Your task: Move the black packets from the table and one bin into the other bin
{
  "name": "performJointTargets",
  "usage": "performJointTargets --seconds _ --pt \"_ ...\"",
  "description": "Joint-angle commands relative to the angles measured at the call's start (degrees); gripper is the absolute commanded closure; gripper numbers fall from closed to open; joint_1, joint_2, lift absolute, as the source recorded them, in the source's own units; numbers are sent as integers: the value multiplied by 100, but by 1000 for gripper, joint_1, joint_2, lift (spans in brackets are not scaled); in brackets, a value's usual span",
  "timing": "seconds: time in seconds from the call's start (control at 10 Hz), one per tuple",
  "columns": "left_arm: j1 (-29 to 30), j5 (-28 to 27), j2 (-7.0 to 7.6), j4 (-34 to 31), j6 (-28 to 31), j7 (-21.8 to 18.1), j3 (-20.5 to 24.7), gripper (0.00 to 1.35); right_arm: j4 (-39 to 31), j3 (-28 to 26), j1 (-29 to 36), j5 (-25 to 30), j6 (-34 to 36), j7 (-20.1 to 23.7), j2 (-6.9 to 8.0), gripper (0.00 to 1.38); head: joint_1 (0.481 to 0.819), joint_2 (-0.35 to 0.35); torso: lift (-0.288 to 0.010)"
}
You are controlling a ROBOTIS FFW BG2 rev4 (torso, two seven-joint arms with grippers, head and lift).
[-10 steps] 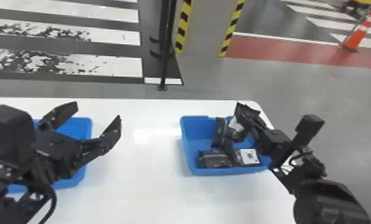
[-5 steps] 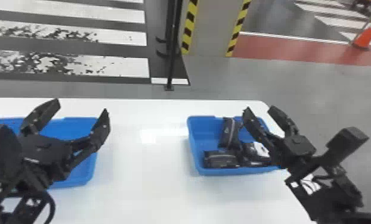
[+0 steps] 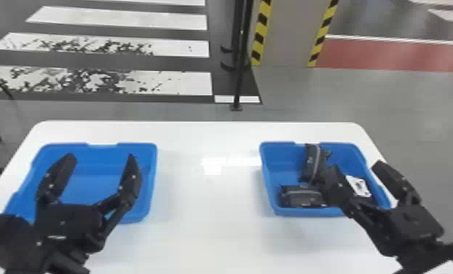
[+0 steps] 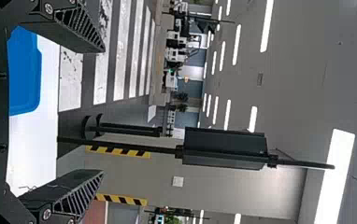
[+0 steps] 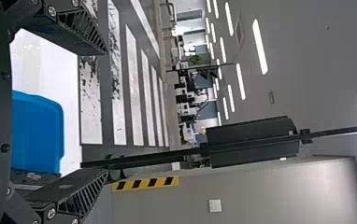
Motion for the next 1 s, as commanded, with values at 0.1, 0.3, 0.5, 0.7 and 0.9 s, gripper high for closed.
performJointTargets --seconds 0.1,0.3,0.5,0.7,0.9 --pt "469 -2 23 -385 7 -12 129 116 -761 -4 697 157 356 -53 1 125 695 -101 -110" --pt "483 -48 6 -385 21 -12 164 114 -662 7 654 145 356 -53 -8 125 695 -75 -110" --pt "413 -128 15 -357 35 -12 152 116 -536 98 556 145 370 -44 -52 125 695 -69 -110" --pt "413 -139 6 -357 7 -12 164 116 -507 98 542 145 370 -44 -52 125 695 -64 -110" --pt "413 -173 6 -357 7 -12 164 116 -507 110 542 134 370 -44 -60 125 695 -62 -110"
